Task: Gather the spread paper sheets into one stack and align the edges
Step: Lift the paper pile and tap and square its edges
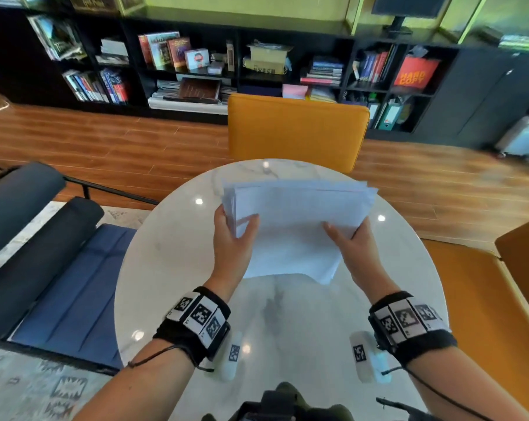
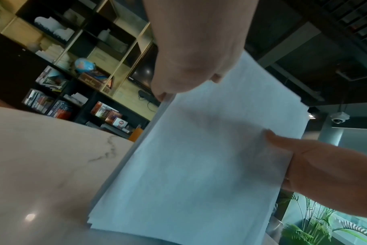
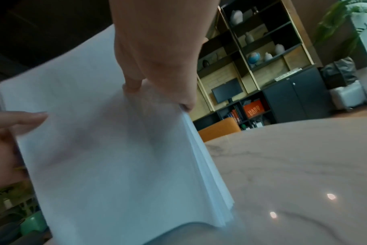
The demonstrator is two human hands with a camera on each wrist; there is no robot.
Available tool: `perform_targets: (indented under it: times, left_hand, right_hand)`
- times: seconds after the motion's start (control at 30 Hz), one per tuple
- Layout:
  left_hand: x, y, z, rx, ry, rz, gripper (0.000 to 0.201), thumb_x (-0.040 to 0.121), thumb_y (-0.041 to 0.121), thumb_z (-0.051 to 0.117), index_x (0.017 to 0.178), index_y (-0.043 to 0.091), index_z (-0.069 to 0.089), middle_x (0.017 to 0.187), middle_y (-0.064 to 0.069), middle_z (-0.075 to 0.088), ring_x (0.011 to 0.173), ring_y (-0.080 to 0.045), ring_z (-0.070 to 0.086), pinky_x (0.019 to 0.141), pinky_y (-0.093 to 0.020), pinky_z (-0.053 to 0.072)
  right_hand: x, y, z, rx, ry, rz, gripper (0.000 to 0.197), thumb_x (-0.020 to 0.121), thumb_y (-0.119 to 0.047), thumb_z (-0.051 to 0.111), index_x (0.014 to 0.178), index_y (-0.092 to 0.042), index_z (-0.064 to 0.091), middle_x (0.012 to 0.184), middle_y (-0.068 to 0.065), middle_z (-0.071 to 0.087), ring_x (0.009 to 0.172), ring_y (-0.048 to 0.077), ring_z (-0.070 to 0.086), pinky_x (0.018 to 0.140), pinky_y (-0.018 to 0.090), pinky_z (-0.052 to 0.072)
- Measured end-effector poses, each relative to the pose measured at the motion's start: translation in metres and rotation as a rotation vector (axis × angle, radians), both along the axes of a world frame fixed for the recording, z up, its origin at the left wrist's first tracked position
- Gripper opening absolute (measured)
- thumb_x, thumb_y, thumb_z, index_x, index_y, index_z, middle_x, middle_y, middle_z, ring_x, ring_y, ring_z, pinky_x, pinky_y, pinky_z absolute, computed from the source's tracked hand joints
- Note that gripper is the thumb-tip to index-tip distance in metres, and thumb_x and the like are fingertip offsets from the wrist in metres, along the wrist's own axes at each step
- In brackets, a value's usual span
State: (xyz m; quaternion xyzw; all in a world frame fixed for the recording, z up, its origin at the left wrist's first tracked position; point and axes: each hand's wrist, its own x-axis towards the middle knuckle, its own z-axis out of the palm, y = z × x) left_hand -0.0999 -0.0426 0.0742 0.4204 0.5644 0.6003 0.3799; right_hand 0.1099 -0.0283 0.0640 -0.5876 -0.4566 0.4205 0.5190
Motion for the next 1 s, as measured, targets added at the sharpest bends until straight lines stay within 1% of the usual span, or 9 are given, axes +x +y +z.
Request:
perform_targets:
  times: [0.1, 0.17, 0.33, 0.43, 0.53, 0.63, 0.73, 0.87, 1.0]
  left_hand:
    - [0.005, 0.001, -0.002, -0.072, 0.058, -0.038, 0.032, 0.09, 0.024, 0.06, 0.119, 0.018, 0.048, 0.115, 0.001, 0.062, 0.108, -0.016, 0.061, 0.099, -0.046, 0.048]
    - [0.009, 0.003, 0.002, -0.067, 0.088, -0.022, 0.029, 0.093, 0.022, 0.053, 0.122, 0.015, 0.049, 0.116, -0.003, 0.062, 0.11, -0.02, 0.06, 0.1, -0.046, 0.047]
    - [0.008, 0.003, 0.017, 0.03, 0.056, 0.048, 0.025, 0.093, 0.022, 0.056, 0.117, 0.021, 0.049, 0.114, 0.001, 0.062, 0.11, -0.018, 0.06, 0.095, -0.039, 0.049]
    - [0.004, -0.001, 0.014, 0.031, 0.0, 0.033, 0.037, 0.086, 0.026, 0.066, 0.117, 0.016, 0.048, 0.116, 0.001, 0.06, 0.112, -0.017, 0.059, 0.099, -0.04, 0.048]
    - [0.006, -0.001, 0.002, -0.073, 0.009, -0.058, 0.038, 0.087, 0.033, 0.064, 0.12, 0.023, 0.05, 0.119, -0.001, 0.062, 0.111, -0.017, 0.061, 0.098, -0.046, 0.049]
    - [0.011, 0.0, 0.007, -0.08, 0.037, -0.067, 0.014, 0.093, 0.032, 0.052, 0.103, 0.041, 0.05, 0.113, 0.0, 0.062, 0.108, -0.021, 0.061, 0.096, -0.051, 0.049]
    - [0.011, 0.0, 0.018, -0.012, 0.006, -0.005, 0.009, 0.093, 0.031, 0.051, 0.099, 0.037, 0.048, 0.109, -0.001, 0.061, 0.105, -0.023, 0.061, 0.093, -0.051, 0.051]
    - [0.007, -0.005, 0.002, -0.026, -0.055, -0.051, 0.037, 0.087, 0.041, 0.056, 0.118, 0.027, 0.043, 0.121, -0.004, 0.058, 0.113, -0.023, 0.059, 0.097, -0.049, 0.049]
    - [0.013, -0.007, -0.024, -0.182, -0.017, -0.116, 0.025, 0.095, 0.037, 0.047, 0.116, 0.026, 0.042, 0.123, -0.006, 0.058, 0.114, -0.027, 0.058, 0.099, -0.055, 0.046]
  right_hand:
    - [-0.002, -0.001, -0.009, -0.046, -0.007, -0.021, 0.026, 0.085, -0.021, 0.065, 0.109, -0.019, 0.055, 0.104, 0.0, 0.067, 0.102, 0.022, 0.065, 0.086, 0.039, 0.053]
    - [-0.006, -0.001, -0.006, -0.019, 0.011, -0.033, 0.013, 0.088, -0.017, 0.061, 0.098, -0.025, 0.058, 0.096, -0.002, 0.067, 0.096, 0.023, 0.065, 0.08, 0.037, 0.052]
    - [-0.002, -0.003, 0.009, 0.101, 0.0, -0.038, 0.031, 0.084, -0.025, 0.067, 0.112, -0.023, 0.055, 0.104, -0.003, 0.067, 0.097, 0.016, 0.065, 0.078, 0.03, 0.051]
    - [0.006, -0.007, 0.006, 0.103, 0.031, 0.005, 0.046, 0.076, -0.032, 0.076, 0.115, -0.025, 0.052, 0.113, 0.0, 0.066, 0.103, 0.015, 0.065, 0.085, 0.035, 0.054]
    - [0.003, -0.007, -0.001, 0.026, 0.056, -0.003, 0.032, 0.08, -0.027, 0.072, 0.108, -0.026, 0.058, 0.108, 0.0, 0.069, 0.1, 0.019, 0.067, 0.09, 0.046, 0.054]
    - [-0.006, -0.004, 0.004, 0.047, 0.054, -0.038, 0.016, 0.085, -0.023, 0.066, 0.095, -0.033, 0.06, 0.1, -0.002, 0.07, 0.097, 0.021, 0.068, 0.087, 0.045, 0.055]
    - [-0.003, -0.006, 0.015, 0.14, 0.068, -0.048, 0.02, 0.083, -0.024, 0.068, 0.097, -0.034, 0.059, 0.101, -0.003, 0.07, 0.097, 0.018, 0.068, 0.082, 0.036, 0.056]
    - [0.008, -0.011, 0.0, 0.08, 0.13, -0.004, 0.041, 0.074, -0.03, 0.076, 0.109, -0.026, 0.055, 0.11, 0.004, 0.068, 0.1, 0.021, 0.067, 0.082, 0.038, 0.056]
    - [-0.002, -0.014, -0.025, -0.069, 0.114, -0.016, 0.016, 0.084, -0.019, 0.068, 0.098, -0.024, 0.061, 0.1, 0.006, 0.07, 0.096, 0.029, 0.068, 0.083, 0.044, 0.055]
